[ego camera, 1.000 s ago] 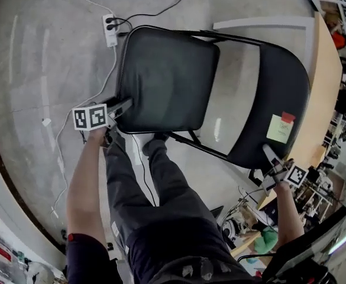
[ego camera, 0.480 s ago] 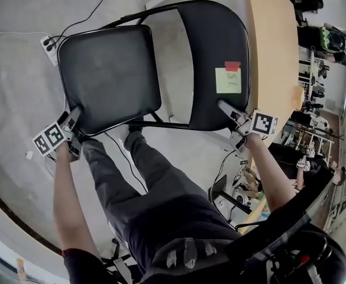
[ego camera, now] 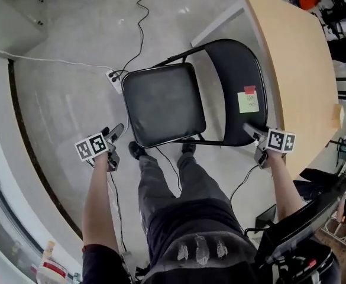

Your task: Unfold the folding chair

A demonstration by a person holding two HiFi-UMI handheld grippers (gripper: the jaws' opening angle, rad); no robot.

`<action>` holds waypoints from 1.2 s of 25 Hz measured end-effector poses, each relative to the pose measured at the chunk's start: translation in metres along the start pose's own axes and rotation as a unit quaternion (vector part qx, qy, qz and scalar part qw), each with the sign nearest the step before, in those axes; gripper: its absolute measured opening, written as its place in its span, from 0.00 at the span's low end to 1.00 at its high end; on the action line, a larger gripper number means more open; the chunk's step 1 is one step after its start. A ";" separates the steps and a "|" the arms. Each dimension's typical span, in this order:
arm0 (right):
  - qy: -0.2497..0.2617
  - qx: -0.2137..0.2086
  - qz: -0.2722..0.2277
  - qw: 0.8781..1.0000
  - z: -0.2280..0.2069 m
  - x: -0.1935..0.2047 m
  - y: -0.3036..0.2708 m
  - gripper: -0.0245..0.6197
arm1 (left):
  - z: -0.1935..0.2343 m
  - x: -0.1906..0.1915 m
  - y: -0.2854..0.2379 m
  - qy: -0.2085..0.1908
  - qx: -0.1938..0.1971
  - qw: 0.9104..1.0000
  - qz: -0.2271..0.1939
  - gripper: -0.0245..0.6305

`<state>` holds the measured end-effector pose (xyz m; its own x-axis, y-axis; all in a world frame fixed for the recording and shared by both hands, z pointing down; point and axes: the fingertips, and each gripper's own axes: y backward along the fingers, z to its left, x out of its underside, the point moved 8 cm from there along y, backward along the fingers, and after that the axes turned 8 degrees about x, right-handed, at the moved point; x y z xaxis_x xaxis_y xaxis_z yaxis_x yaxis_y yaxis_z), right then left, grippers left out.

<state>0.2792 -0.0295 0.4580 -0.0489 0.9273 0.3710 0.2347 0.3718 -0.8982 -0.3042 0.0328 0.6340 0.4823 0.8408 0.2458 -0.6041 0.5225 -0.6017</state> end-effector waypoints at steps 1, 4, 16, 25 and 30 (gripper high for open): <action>-0.003 0.006 -0.007 1.000 -0.004 -0.002 0.007 0.63 | -0.009 -0.010 0.008 -0.010 0.000 1.000 -0.002 0.61; -0.012 0.027 -0.052 0.998 -0.015 -0.012 0.042 0.64 | -0.044 -0.026 0.025 -0.034 0.013 0.999 -0.008 0.61; 0.117 -0.122 -0.240 0.956 0.063 -0.073 0.120 0.59 | -0.270 -0.044 0.088 -0.185 0.093 0.968 -0.139 0.56; 0.210 -0.290 -0.242 0.902 0.130 -0.065 0.209 0.04 | -0.455 0.022 0.104 -0.253 0.152 0.936 -0.192 0.06; 0.249 -0.331 -0.210 0.886 0.135 -0.041 0.215 0.04 | -0.485 0.063 0.124 -0.303 0.108 0.926 -0.195 0.04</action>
<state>0.2003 0.0179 0.2180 0.1277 0.5178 0.8459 0.8233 0.4203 -0.3816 -0.0415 0.0817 0.2062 0.2854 0.4724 0.8339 -0.6024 0.7651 -0.2273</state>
